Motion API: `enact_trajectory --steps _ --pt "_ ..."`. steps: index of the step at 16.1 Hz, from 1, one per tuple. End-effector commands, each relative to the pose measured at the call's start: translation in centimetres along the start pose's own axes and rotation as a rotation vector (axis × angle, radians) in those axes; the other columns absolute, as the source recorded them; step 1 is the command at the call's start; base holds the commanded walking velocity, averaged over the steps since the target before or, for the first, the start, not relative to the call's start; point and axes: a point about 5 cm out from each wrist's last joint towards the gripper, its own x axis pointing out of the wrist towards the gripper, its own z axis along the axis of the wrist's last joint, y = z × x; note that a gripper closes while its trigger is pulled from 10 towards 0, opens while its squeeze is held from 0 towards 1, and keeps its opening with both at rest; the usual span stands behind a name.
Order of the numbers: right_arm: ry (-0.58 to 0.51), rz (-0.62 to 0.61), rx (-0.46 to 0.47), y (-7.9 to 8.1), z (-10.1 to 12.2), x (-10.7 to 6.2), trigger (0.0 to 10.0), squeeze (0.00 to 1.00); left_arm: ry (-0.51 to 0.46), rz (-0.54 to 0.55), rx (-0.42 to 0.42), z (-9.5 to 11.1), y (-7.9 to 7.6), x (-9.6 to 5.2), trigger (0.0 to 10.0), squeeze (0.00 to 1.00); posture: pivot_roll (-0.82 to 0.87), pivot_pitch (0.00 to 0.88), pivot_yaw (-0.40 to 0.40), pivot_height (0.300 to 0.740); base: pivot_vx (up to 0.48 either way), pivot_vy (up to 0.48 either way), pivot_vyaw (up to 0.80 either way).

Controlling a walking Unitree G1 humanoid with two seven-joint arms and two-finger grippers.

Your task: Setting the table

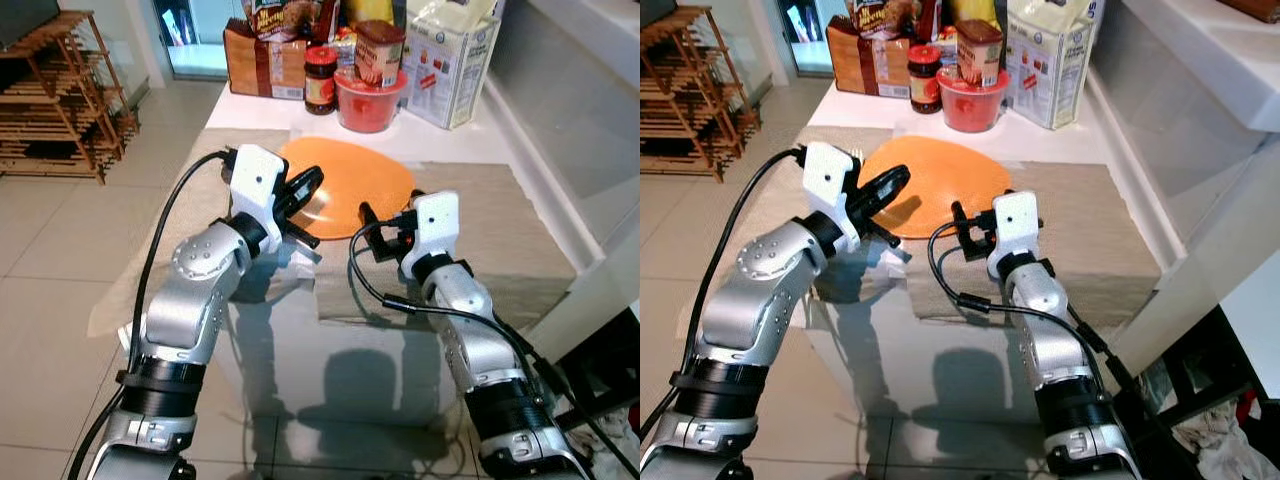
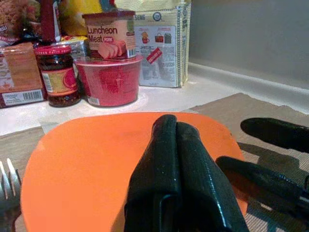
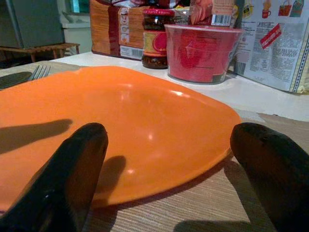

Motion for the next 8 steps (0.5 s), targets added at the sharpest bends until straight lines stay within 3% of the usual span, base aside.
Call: enact_trajectory --steps 1,2,4,5,8 --pt "-0.021 -0.01 -0.005 0.0 0.4 0.1 10.0 0.0 -0.001 0.018 -0.005 0.1 0.4 -0.4 10.0 0.0 0.03 0.0 -0.011 0.74 0.0 0.0 0.0" --pt "-0.016 -0.011 0.0 0.0 0.3 0.1 10.0 0.0 -0.001 0.02 -0.005 0.1 0.4 -0.4 10.0 0.0 0.03 0.0 -0.012 0.74 0.0 0.0 0.0" --pt "0.009 -0.048 0.154 -0.3 0.3 0.3 10.0 0.0 0.0 0.024 -0.004 0.2 0.5 -0.5 10.0 0.0 0.03 0.0 -0.01 0.74 0.0 0.0 0.0" --pt "-0.002 -0.053 0.163 -0.4 0.7 0.4 10.0 0.0 0.002 0.027 -0.003 0.2 0.6 -0.5 10.0 0.0 0.03 0.0 -0.01 0.74 0.0 0.0 0.0" --pt "-0.107 -0.048 0.051 -0.7 2.9 0.6 10.0 0.0 0.019 0.067 0.01 -0.4 1.0 -0.9 10.0 0.0 0.02 0.0 -0.007 0.74 0.0 0.0 0.0"
